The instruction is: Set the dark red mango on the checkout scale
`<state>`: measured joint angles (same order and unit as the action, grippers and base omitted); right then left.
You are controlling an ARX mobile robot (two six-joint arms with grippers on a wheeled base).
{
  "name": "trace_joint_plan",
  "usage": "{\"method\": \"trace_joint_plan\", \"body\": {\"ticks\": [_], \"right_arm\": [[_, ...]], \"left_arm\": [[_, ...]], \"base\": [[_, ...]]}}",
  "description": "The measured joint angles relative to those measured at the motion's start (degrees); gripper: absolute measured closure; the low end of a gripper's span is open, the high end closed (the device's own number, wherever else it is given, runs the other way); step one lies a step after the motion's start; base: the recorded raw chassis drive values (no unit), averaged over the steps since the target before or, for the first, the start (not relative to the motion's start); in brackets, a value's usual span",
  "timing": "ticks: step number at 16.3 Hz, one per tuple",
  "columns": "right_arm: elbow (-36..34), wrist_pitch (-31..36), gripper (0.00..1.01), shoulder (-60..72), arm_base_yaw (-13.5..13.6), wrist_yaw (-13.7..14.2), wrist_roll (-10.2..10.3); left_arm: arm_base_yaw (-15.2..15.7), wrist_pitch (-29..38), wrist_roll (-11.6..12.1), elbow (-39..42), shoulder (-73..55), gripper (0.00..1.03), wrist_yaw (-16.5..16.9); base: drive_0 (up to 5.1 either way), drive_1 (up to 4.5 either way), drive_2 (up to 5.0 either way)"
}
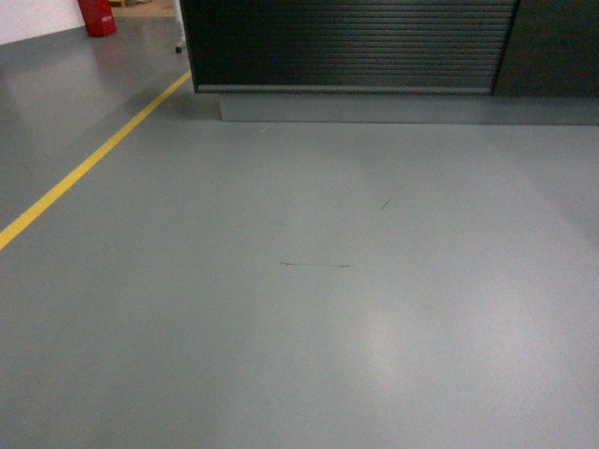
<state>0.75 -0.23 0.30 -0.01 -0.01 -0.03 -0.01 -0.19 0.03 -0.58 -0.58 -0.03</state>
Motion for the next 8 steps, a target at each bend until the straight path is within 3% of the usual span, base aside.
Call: {"method": "trace_joint_plan", "body": {"ticks": [8], "right_arm": [[0.0, 0.0, 0.03, 0.0, 0.0, 0.0, 0.0]], "left_arm": [[0.0, 0.0, 0.0, 0.0, 0.0, 0.05, 0.0]], "base": [[0.0, 0.00, 0.0]]}}
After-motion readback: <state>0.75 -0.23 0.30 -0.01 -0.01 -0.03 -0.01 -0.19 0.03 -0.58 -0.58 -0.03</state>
